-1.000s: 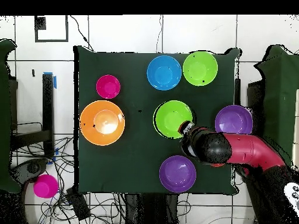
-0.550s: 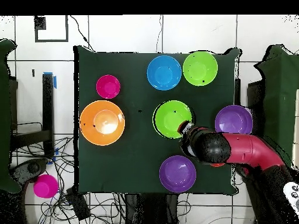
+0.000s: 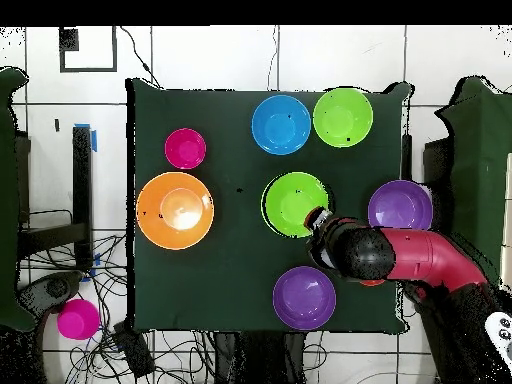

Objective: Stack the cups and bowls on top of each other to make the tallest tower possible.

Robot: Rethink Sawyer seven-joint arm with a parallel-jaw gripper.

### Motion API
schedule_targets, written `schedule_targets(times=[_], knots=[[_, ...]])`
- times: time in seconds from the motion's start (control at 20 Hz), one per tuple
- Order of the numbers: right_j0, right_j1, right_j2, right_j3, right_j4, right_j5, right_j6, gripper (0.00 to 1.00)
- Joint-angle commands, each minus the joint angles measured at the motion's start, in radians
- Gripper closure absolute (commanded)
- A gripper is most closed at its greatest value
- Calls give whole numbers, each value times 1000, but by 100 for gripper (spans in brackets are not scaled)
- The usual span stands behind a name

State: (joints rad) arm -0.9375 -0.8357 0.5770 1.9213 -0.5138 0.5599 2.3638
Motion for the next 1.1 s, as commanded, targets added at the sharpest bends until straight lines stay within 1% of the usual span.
schedule_targets(times=[0.05,1.1], knots=[[46,11,8,-1,-17,14,-73,100],[42,-4,0,33,-15,1,-55,100]])
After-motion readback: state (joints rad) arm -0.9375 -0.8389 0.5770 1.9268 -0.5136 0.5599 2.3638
